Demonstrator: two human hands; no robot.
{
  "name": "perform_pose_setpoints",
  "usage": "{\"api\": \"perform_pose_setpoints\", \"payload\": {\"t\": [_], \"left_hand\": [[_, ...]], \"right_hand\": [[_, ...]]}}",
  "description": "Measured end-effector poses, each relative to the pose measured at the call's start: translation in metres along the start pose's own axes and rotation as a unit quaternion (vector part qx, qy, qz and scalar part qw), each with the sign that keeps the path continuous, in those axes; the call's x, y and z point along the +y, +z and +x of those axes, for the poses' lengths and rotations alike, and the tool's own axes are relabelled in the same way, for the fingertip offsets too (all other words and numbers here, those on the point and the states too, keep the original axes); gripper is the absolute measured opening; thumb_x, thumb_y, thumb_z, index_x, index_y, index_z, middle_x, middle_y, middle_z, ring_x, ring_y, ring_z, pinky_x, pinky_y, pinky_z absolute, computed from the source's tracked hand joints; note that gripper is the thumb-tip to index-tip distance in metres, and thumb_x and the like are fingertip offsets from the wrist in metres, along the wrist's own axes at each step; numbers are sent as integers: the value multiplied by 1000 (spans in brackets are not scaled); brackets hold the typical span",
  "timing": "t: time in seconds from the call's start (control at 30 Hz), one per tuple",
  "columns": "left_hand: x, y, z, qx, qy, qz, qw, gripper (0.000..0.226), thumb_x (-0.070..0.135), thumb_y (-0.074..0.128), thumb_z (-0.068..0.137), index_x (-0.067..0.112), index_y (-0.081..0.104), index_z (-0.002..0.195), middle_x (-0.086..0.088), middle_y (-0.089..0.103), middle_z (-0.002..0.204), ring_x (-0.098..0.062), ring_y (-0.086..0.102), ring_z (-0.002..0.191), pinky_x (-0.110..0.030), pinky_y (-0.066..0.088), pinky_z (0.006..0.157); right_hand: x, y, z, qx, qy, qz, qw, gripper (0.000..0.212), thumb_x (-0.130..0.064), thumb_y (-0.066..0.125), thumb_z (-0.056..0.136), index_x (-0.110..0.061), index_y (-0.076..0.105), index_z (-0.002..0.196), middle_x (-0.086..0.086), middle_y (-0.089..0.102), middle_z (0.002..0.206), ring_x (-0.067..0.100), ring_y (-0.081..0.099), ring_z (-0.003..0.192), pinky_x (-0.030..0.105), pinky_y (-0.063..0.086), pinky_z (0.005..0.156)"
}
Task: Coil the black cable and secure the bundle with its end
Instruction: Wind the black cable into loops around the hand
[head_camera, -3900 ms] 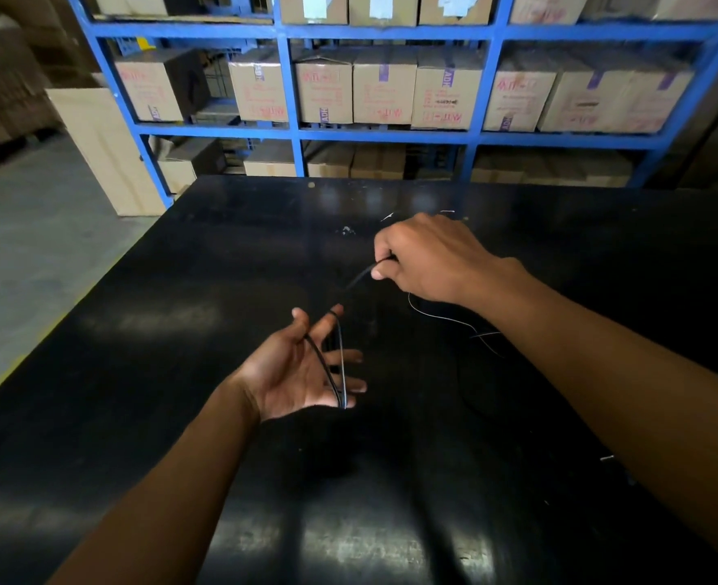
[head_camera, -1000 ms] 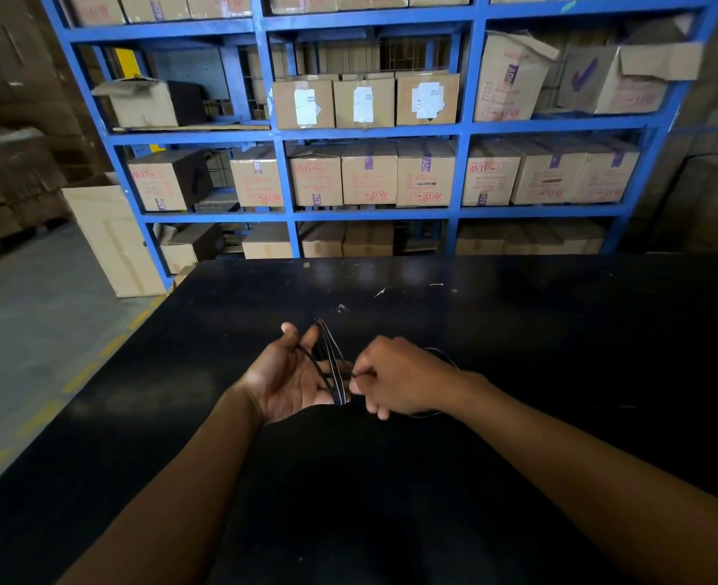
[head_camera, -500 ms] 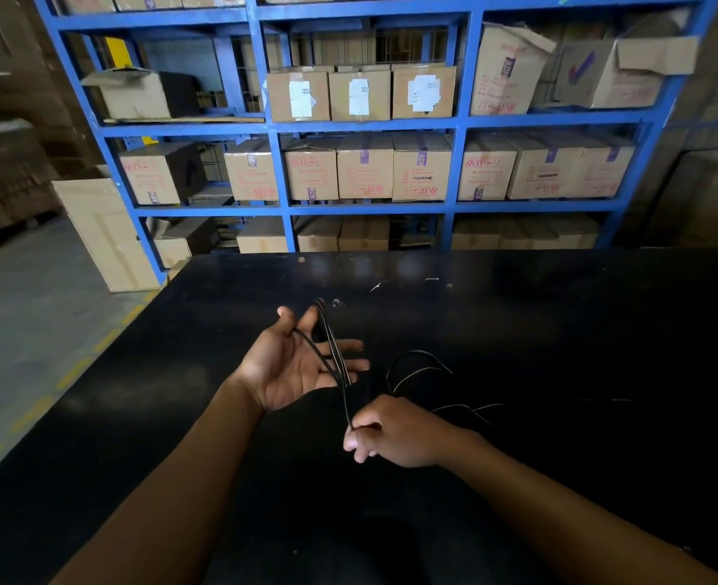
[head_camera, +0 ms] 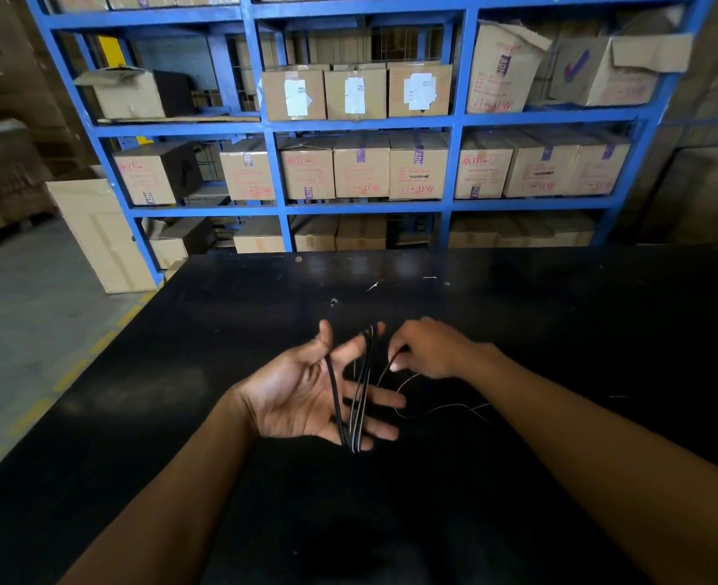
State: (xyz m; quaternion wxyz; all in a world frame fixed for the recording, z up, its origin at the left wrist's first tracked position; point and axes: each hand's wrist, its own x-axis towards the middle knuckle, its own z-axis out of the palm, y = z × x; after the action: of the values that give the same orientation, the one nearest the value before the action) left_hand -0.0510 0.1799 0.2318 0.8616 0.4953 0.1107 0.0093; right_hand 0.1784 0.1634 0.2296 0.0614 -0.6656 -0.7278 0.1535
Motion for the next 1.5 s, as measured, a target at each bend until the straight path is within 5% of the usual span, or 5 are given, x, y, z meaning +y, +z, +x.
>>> {"api": "perform_pose_setpoints", "payload": {"t": [0.43,0.9,1.03,1.33,1.5], "left_hand": [[-14,-6,1,14,-18,-23,999,66,73,22,87,48,25,148,-33,33,151,-59,31,135,-65,27,110],[-30,-28,2,127,-12,-105,986,67,70,36,83,43,39,144,-38,38,145,-60,37,130,-66,33,104],[-29,-30,3,170,4,-144,975,63,68,34,82,42,52,136,-40,42,141,-61,41,127,-66,35,100],[-16,-49,1,259,66,-174,948,65,71,23,90,41,37,146,-43,45,135,-62,46,121,-67,43,94],[-4,-53,-1,281,95,-170,940,68,71,19,90,32,45,141,-39,50,134,-59,49,120,-66,45,92]], "right_hand": [[-29,-55,11,58,-55,-142,987,7,-31,68,87,-26,73,89,-7,64,90,14,54,84,34,39,68],[-53,-61,-1,79,-81,-160,981,8,-27,71,86,-19,69,87,-2,66,86,19,58,91,43,49,82],[-59,-59,-8,77,-85,-154,981,5,-22,65,90,-18,67,88,2,67,87,22,62,86,43,51,79],[-74,-40,-18,64,-61,-63,994,10,-23,62,92,-14,68,94,6,70,96,23,65,86,45,55,80],[-84,-21,-27,55,-28,22,998,14,-27,63,91,-16,71,86,0,69,81,15,66,74,38,55,71]]}}
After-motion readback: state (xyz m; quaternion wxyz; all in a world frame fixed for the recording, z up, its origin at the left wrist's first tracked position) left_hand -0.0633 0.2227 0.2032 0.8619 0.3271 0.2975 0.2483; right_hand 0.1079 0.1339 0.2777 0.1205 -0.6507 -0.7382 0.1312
